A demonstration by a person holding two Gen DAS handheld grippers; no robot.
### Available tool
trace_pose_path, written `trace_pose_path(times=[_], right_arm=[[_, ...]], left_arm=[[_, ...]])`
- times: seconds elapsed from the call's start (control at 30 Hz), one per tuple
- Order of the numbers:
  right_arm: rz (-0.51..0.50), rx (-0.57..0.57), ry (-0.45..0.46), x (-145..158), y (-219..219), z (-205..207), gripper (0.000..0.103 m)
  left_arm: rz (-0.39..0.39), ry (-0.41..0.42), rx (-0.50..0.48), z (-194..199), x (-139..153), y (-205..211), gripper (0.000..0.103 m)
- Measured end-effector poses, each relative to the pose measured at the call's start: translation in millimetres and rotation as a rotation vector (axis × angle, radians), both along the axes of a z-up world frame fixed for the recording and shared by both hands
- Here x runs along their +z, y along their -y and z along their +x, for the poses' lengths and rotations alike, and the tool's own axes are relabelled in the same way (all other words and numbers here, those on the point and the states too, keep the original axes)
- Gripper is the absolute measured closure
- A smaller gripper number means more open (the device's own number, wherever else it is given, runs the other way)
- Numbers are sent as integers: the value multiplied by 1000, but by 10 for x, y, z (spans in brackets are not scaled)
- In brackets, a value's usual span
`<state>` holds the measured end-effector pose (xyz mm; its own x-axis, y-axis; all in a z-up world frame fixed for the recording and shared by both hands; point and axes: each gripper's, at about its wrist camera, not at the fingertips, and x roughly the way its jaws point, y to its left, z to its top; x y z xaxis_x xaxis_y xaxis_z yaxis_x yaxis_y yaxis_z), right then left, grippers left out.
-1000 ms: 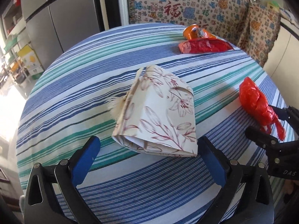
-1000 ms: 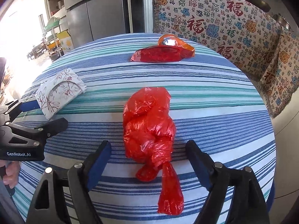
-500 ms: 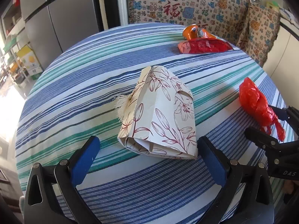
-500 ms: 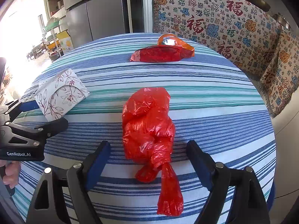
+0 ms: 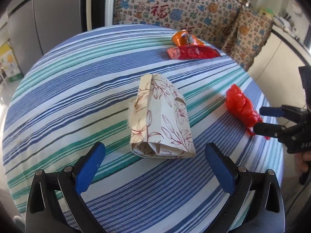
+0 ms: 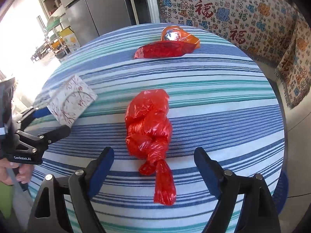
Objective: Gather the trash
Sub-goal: 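Lift the paper box with the left tool while the right tool lifts the red bag, then carry box and red bag to the blue wastebasket and open both tools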
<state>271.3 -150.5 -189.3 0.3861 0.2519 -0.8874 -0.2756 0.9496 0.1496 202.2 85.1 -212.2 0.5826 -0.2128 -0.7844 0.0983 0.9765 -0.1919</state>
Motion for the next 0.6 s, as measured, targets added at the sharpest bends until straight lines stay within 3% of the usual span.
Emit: trace_pose_path(times=[0.17, 0.23, 0.3, 0.33, 0.37, 0.4, 0.47, 0.6], right_arm=[[-63, 43, -71, 103, -79, 240, 17], [-69, 60, -79, 78, -175, 309, 17], [-89, 75, -105, 1, -265, 376, 17], [-96, 77, -120, -40, -315, 387, 18], [-100, 83, -130, -83, -343, 379, 32], [-109, 89, -137, -109, -353, 370, 59], [-119, 91, -95, -48, -328, 289, 60], [-89, 97, -35, 179, -99, 66, 60]], left_arm=[[-112, -59, -26, 228, 144, -71, 2], [-61, -78, -45, 311, 157, 32, 5], [19, -100, -63, 382, 133, 145, 15], [47, -116, -72, 415, 103, 203, 25], [66, -133, -80, 435, 73, 257, 41], [83, -146, -89, 437, 45, 288, 50], [83, -116, -90, 405, 97, 316, 64], [53, -75, -75, 295, 289, 357, 67]])
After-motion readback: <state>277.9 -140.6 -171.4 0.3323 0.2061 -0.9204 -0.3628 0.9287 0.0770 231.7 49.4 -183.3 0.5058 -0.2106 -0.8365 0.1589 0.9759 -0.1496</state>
